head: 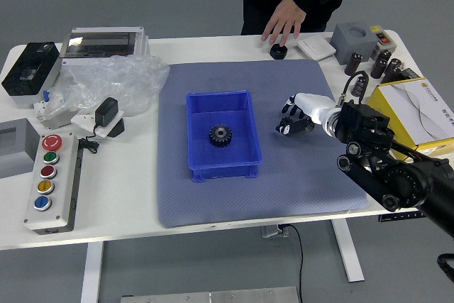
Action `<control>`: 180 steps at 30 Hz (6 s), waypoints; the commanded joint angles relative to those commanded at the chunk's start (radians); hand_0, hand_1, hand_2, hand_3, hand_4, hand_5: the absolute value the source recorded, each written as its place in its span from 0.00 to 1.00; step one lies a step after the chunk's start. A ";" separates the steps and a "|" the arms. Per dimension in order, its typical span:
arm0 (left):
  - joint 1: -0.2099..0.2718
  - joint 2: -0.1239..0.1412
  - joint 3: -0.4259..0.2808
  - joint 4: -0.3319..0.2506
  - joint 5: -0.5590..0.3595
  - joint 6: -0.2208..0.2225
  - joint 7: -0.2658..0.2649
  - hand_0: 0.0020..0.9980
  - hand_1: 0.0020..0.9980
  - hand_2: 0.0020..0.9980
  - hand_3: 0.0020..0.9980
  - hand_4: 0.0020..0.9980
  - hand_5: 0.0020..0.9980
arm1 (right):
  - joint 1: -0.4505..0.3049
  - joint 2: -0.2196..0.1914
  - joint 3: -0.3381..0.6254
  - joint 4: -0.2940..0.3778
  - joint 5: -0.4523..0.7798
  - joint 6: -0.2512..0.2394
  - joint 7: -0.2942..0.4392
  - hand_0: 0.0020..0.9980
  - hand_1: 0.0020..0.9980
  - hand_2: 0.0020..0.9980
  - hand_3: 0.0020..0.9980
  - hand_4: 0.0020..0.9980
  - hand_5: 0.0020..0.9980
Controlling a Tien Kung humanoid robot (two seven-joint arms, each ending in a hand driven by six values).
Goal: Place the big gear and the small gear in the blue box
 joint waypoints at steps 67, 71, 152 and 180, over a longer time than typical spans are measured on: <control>0.002 -0.001 0.003 0.000 -0.001 -0.001 0.001 0.80 0.82 0.81 0.84 0.66 0.26 | 0.007 0.019 -0.051 0.003 -0.183 -0.020 -0.060 0.42 0.46 0.51 0.60 0.50 0.24; 0.002 -0.001 0.002 0.000 -0.001 -0.001 0.000 0.80 0.82 0.81 0.84 0.66 0.26 | 0.008 0.015 -0.041 0.012 -0.186 -0.023 -0.062 0.40 0.45 0.47 0.58 0.51 0.22; 0.001 -0.005 0.000 0.000 0.005 -0.002 0.002 0.80 0.82 0.81 0.84 0.67 0.26 | 0.009 0.072 -0.033 -0.043 -0.199 -0.001 -0.098 0.37 0.43 0.45 0.59 0.55 0.31; 0.000 0.000 -0.001 0.000 -0.002 -0.001 0.000 0.80 0.82 0.81 0.84 0.66 0.26 | -0.025 0.022 0.161 0.062 -0.240 -0.009 -0.113 0.37 0.41 0.43 0.56 0.50 0.27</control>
